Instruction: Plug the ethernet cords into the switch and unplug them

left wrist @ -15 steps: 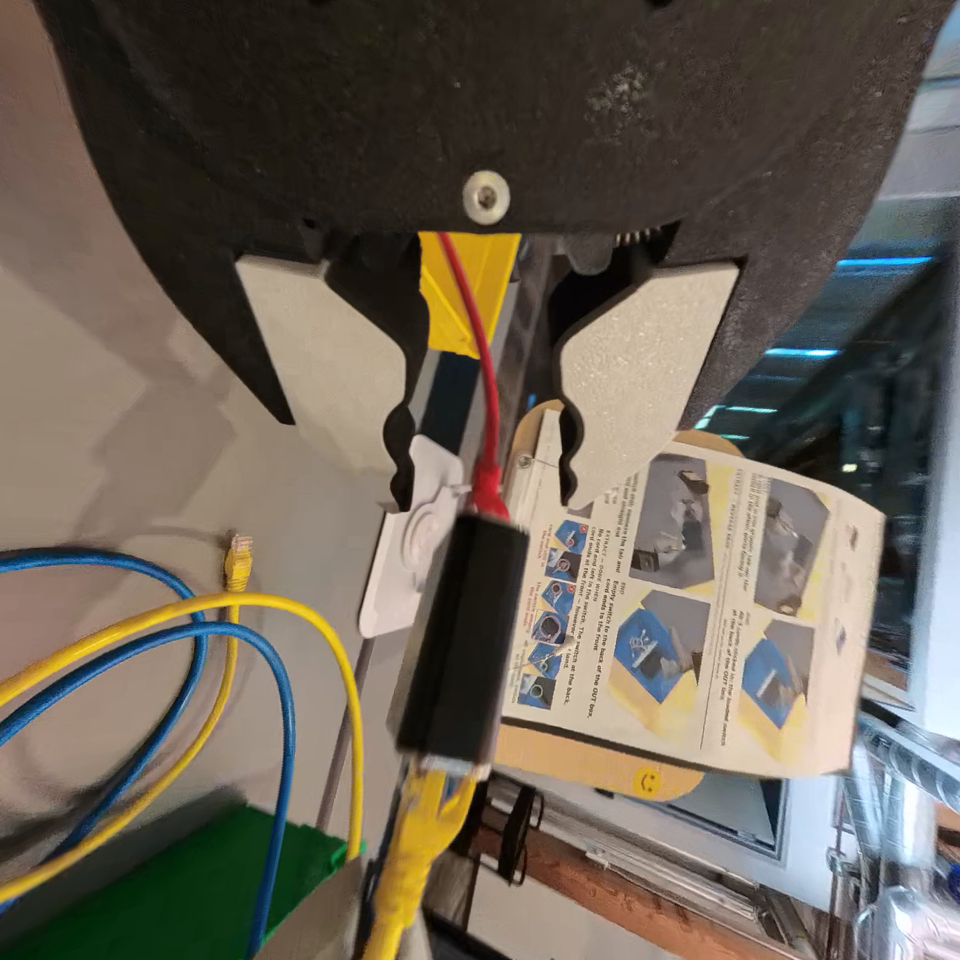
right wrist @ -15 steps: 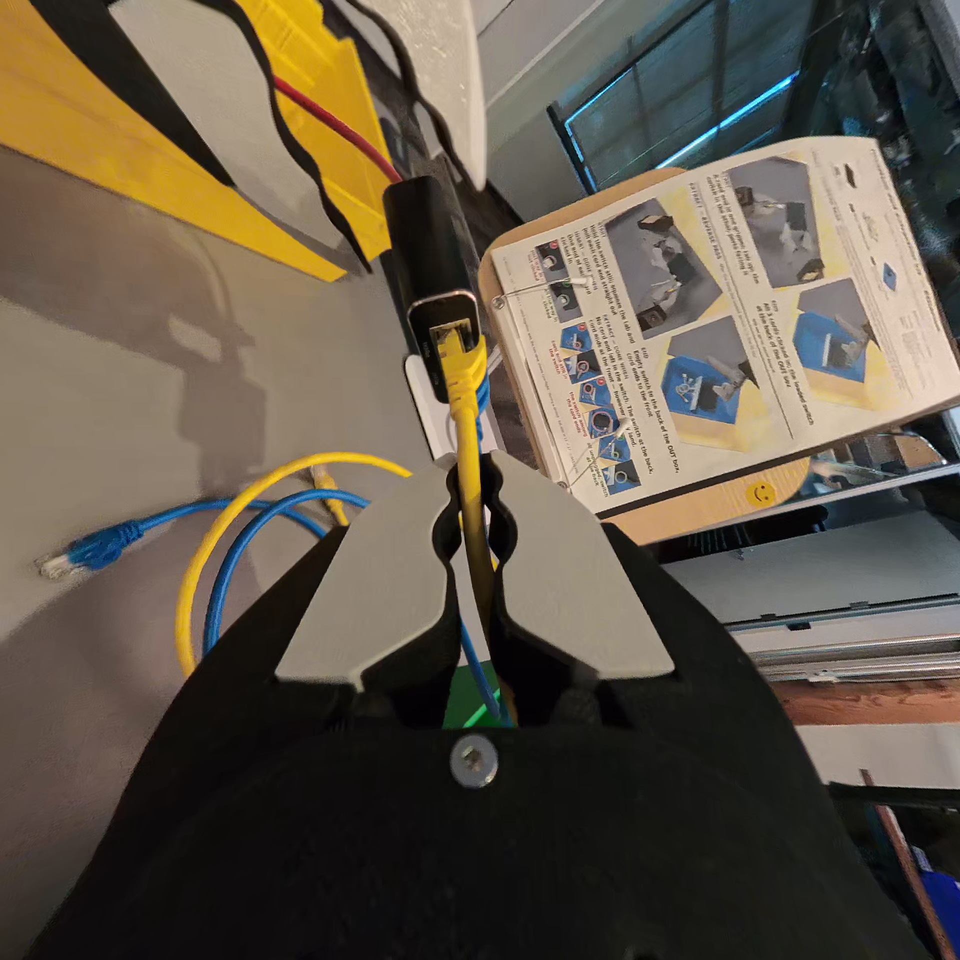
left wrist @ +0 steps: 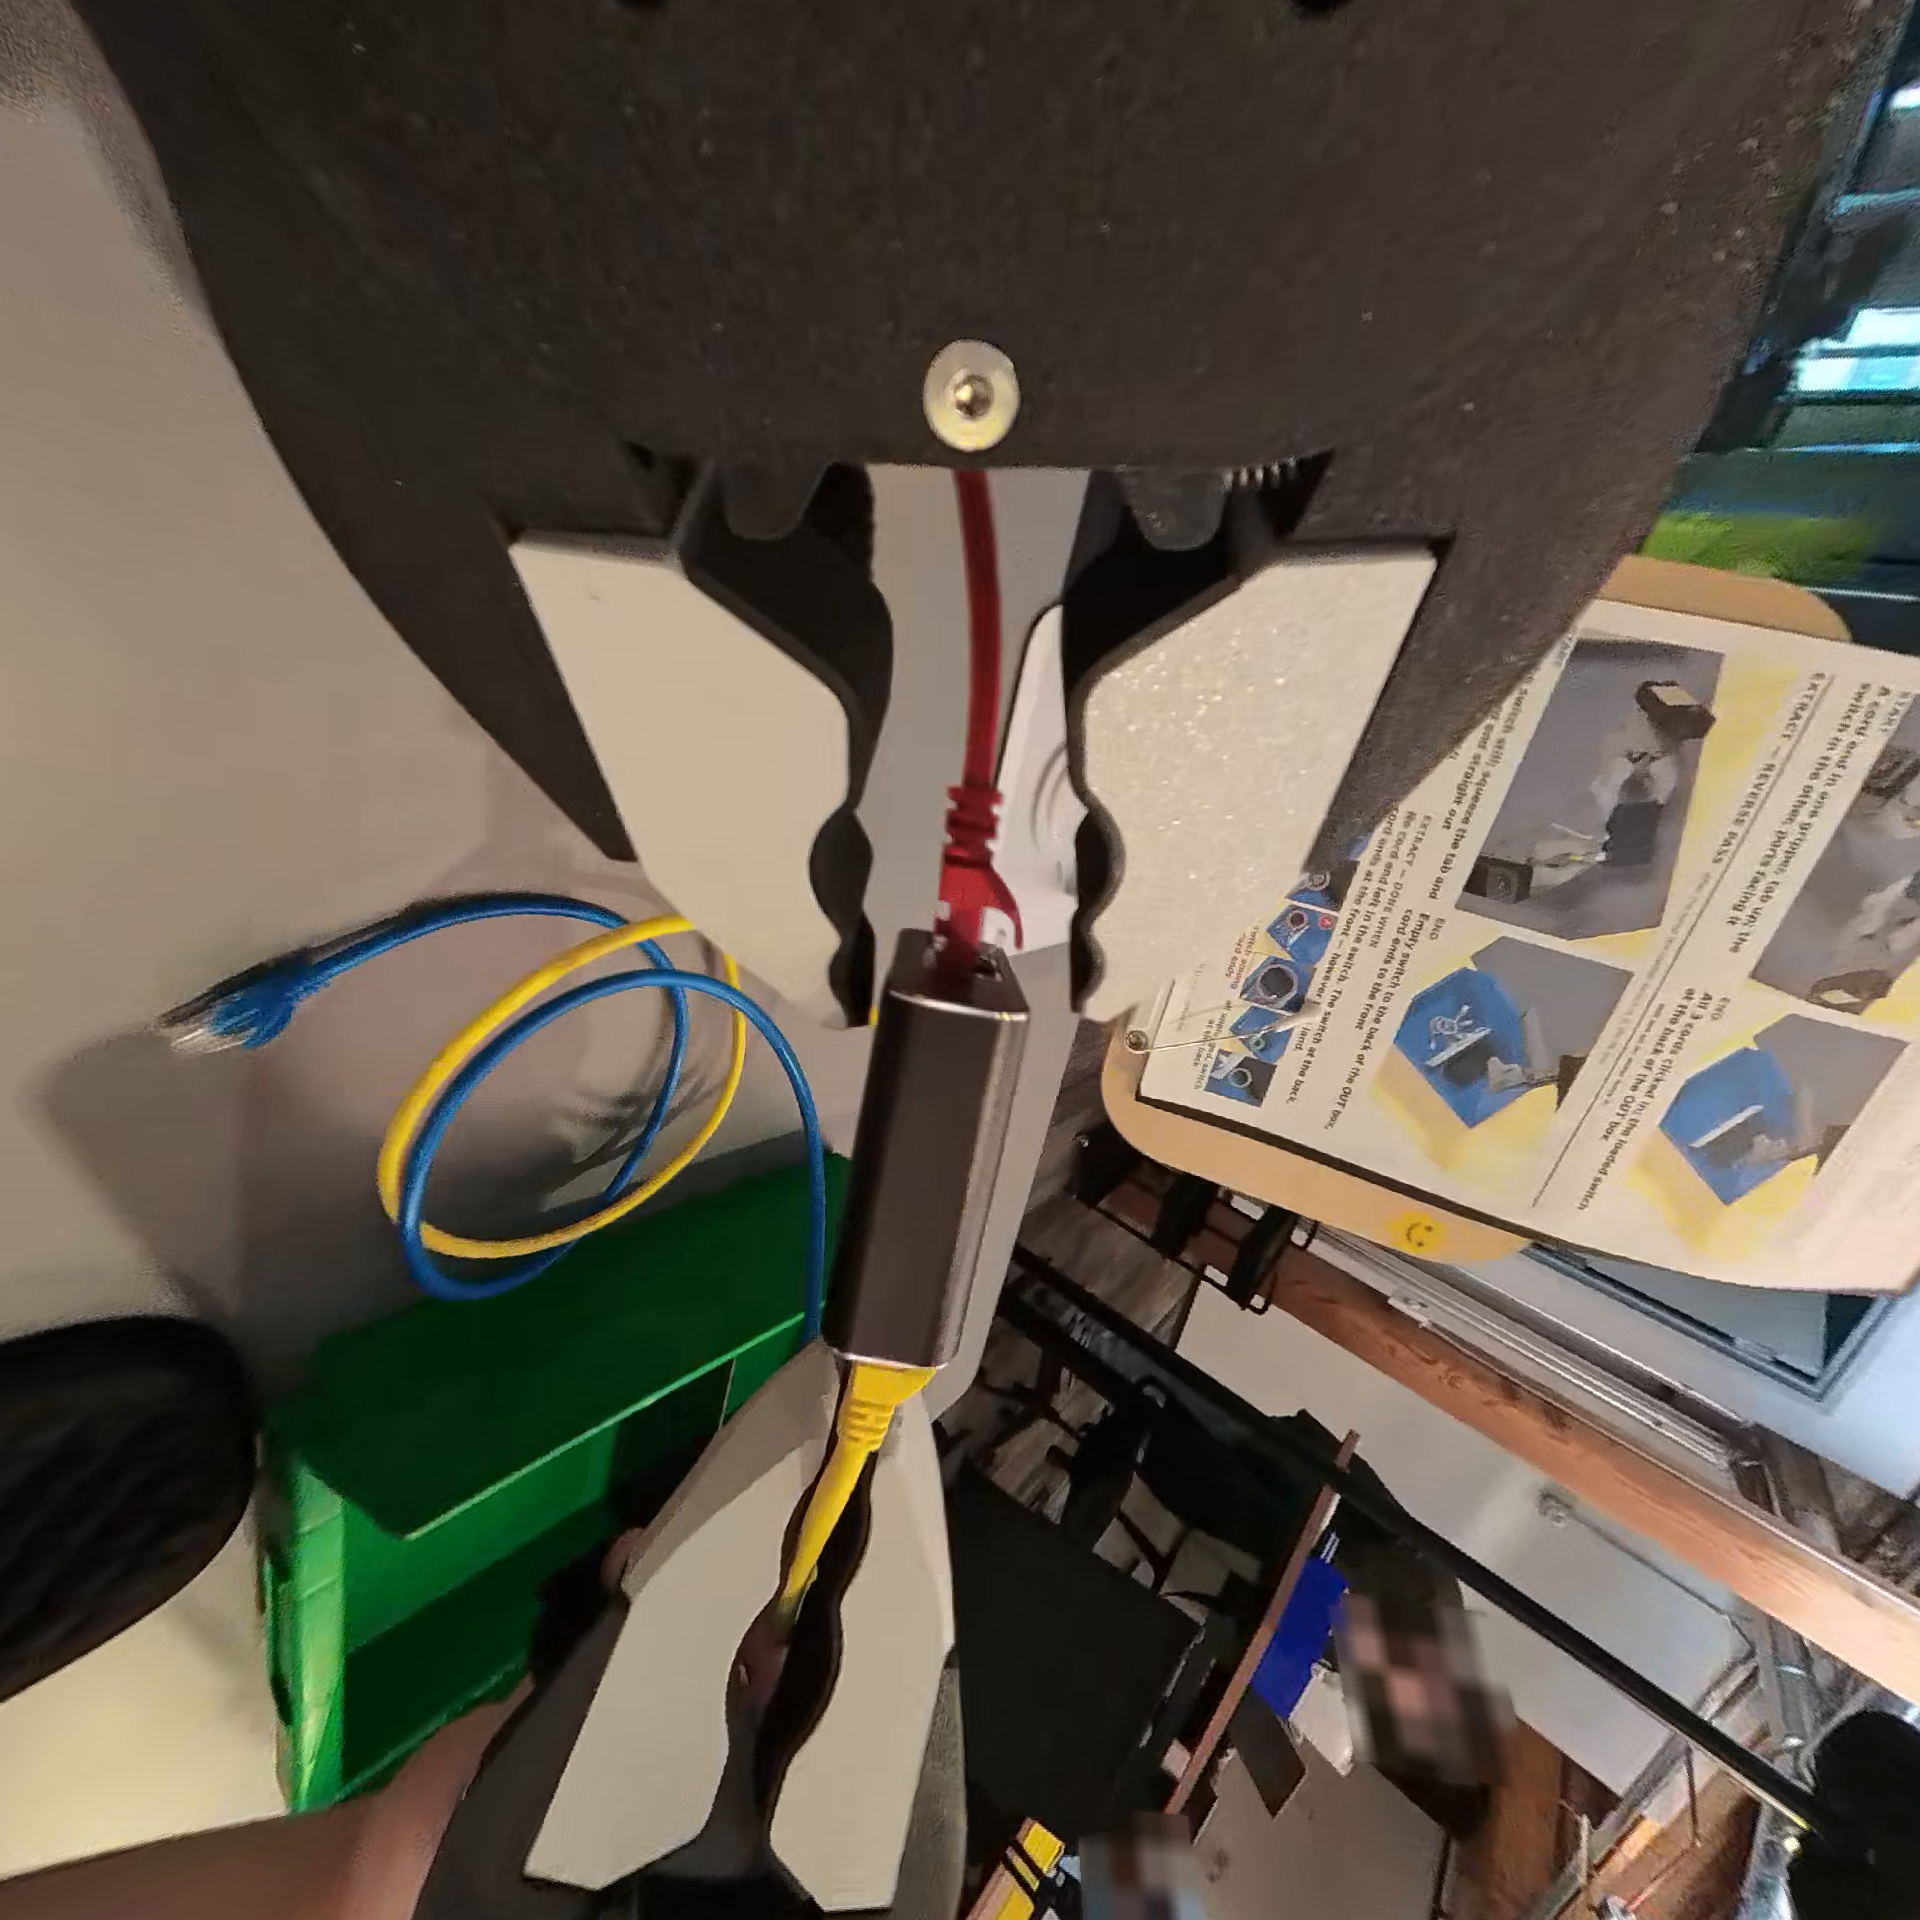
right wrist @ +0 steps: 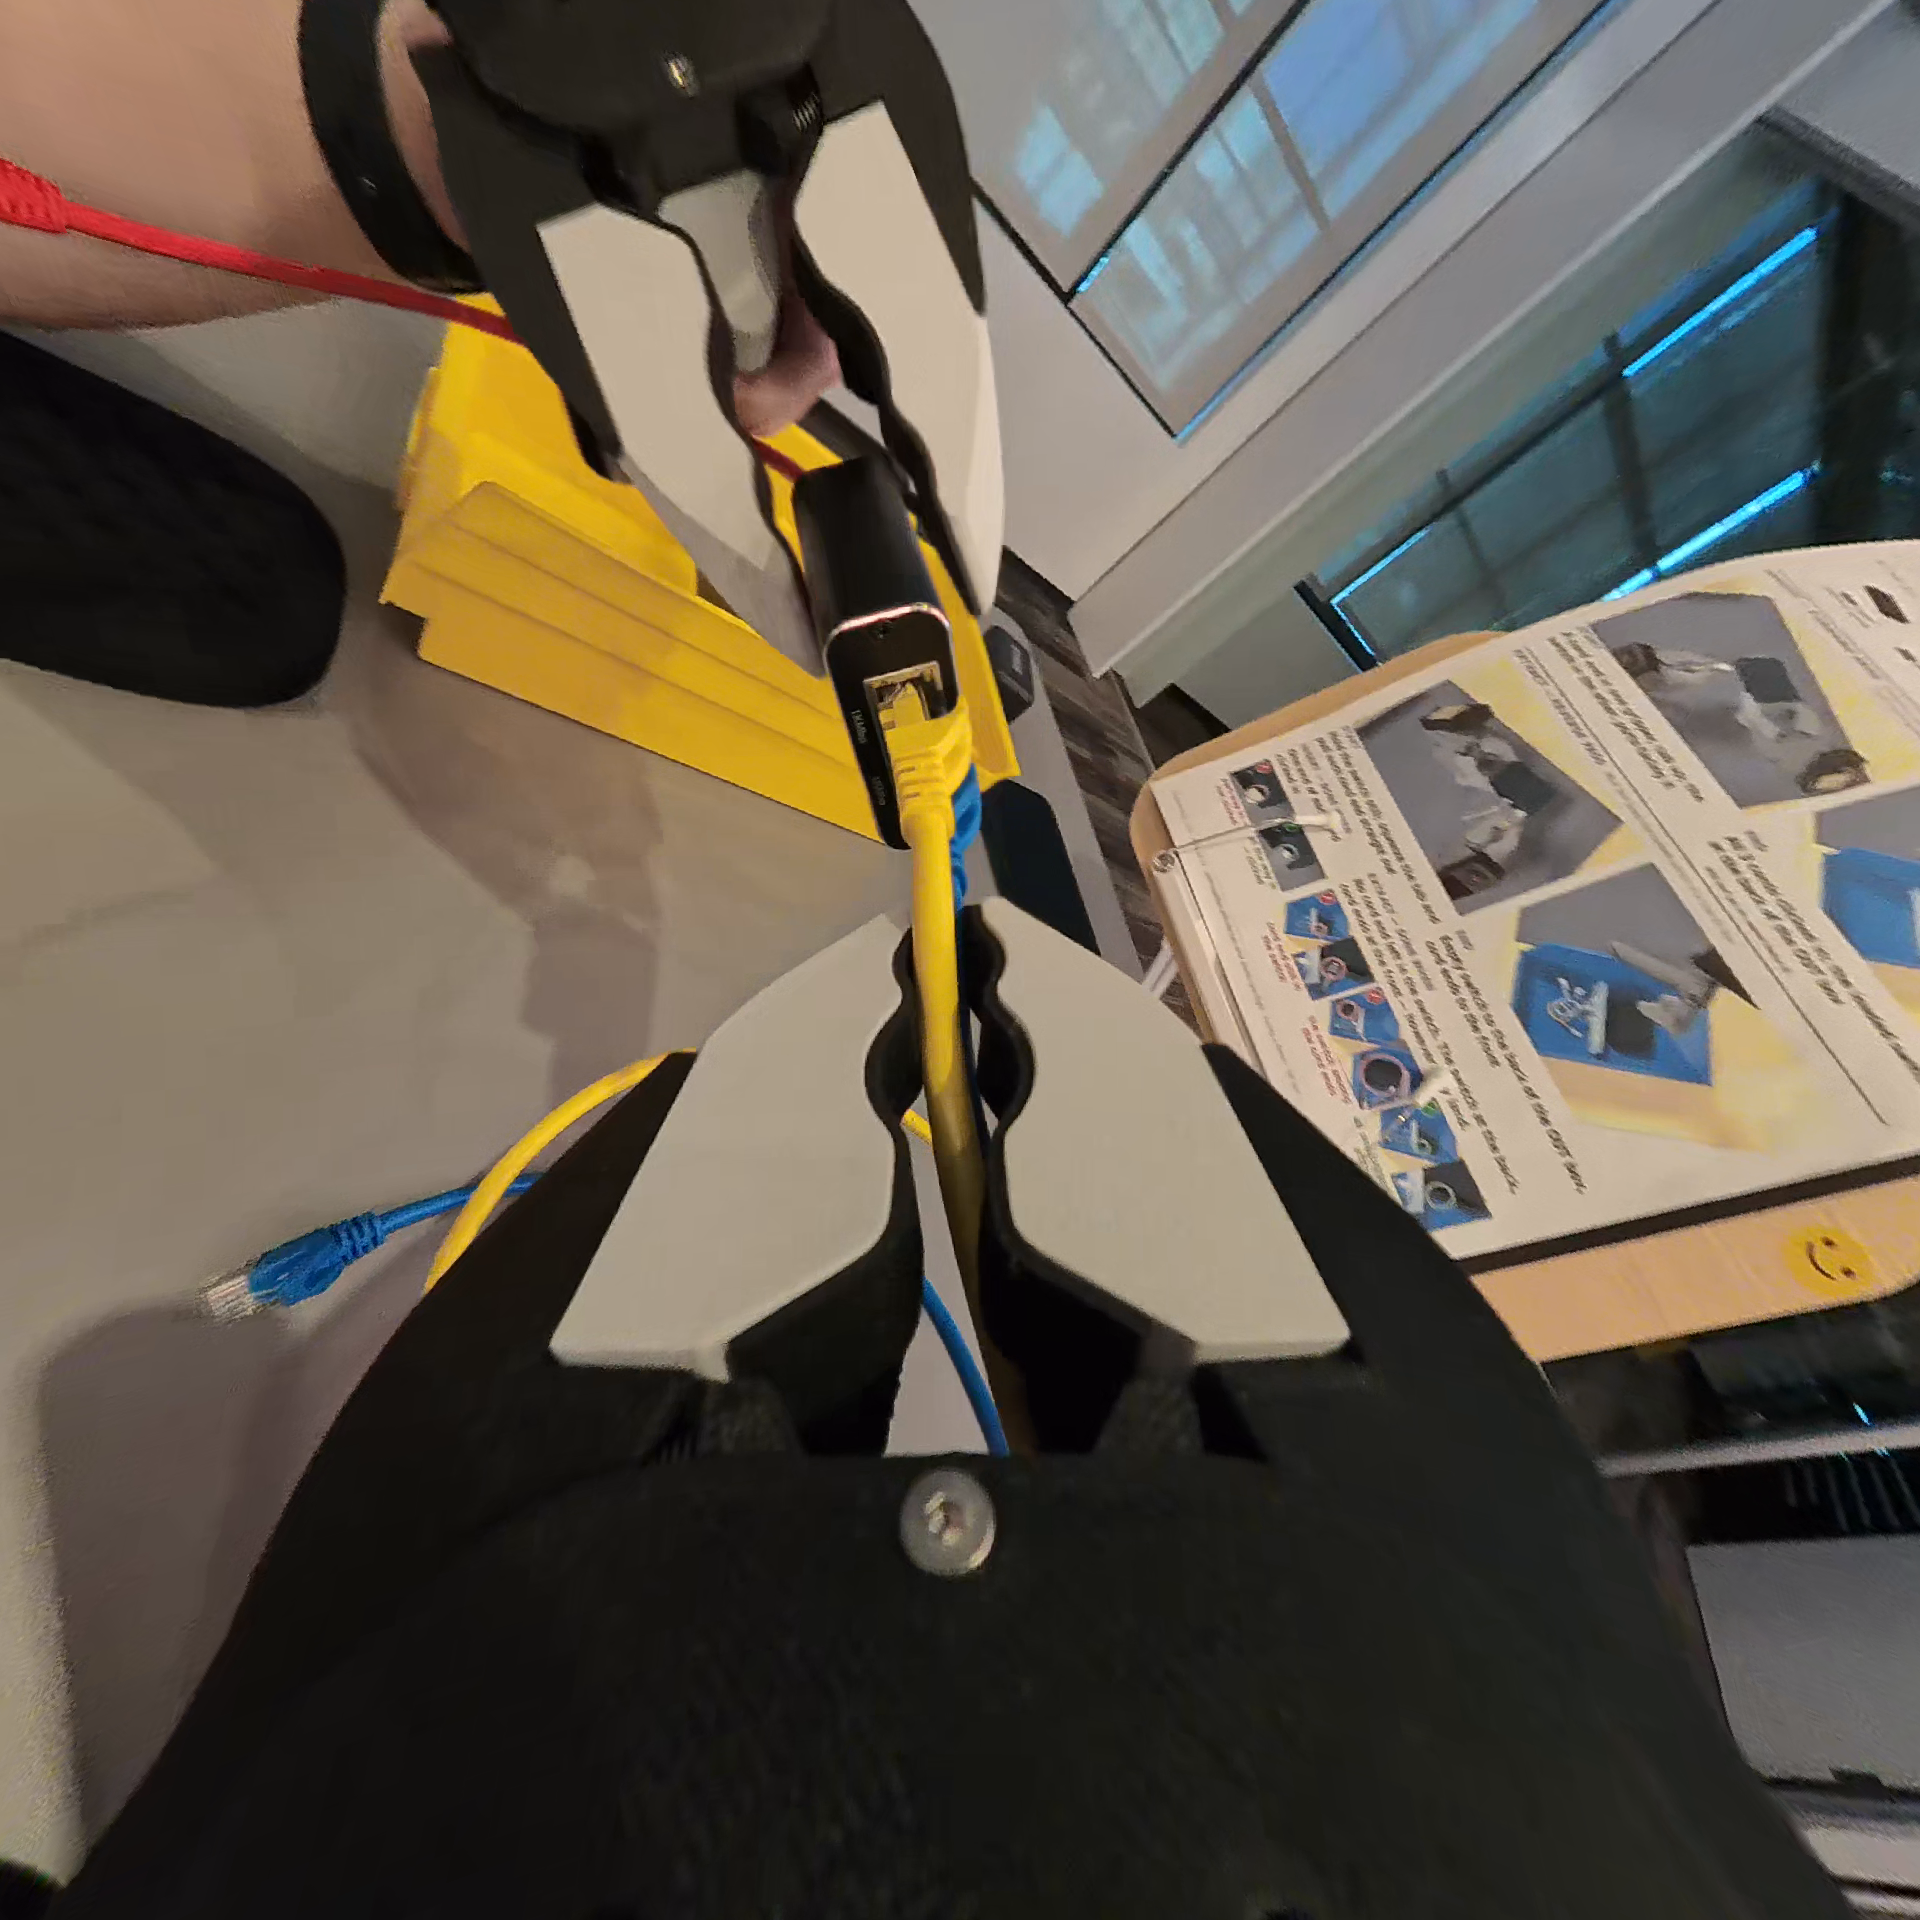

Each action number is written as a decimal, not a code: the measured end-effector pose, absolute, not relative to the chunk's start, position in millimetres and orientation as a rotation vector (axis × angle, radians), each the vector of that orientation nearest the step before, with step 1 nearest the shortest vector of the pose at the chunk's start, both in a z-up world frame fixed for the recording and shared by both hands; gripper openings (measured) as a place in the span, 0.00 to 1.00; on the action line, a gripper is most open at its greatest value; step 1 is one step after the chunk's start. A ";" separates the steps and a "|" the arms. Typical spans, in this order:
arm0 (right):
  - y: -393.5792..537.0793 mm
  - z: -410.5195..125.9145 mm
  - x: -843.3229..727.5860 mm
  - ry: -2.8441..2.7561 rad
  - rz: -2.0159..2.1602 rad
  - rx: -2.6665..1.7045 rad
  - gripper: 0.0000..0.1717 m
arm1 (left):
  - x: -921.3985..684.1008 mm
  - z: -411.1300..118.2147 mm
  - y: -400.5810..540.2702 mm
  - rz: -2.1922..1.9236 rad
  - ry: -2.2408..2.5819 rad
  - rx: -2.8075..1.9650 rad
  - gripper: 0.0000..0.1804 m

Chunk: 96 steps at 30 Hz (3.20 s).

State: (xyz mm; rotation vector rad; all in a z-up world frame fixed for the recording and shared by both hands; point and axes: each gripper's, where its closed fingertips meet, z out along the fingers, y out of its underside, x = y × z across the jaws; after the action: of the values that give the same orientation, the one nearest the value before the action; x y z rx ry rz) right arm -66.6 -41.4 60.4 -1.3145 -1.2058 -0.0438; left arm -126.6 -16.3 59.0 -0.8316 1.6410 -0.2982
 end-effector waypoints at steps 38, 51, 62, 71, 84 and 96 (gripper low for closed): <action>16.7 111.1 -78.2 -1.411 -0.339 -1.705 0.14 | -199.2 182.4 -27.2 -0.470 1.103 -0.973 0.28; 34.4 325.2 -24.1 -1.165 -0.721 -1.732 0.15 | -225.9 192.7 -31.5 -0.428 1.085 -0.999 0.32; 39.4 338.1 84.8 -0.910 -0.802 -1.946 0.15 | -223.4 185.5 -26.3 -0.411 1.112 -1.031 0.32; 48.1 256.2 156.4 -0.778 -0.765 -2.161 0.15 | -216.4 177.5 -23.7 -0.396 1.145 -1.054 0.32; 70.2 257.1 216.9 -0.282 -0.665 -2.231 0.15 | -205.3 163.0 -18.5 -0.336 1.206 -1.081 0.32; 67.9 206.9 270.2 -0.081 -0.632 -2.246 0.15 | -199.0 154.7 -21.3 -0.309 1.260 -1.075 0.32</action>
State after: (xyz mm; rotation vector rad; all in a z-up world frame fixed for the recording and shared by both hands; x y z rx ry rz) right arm 270.2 67.9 206.9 -2.2461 -0.0806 -0.6318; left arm -199.0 -21.3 154.7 -1.0752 1.2602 -0.3091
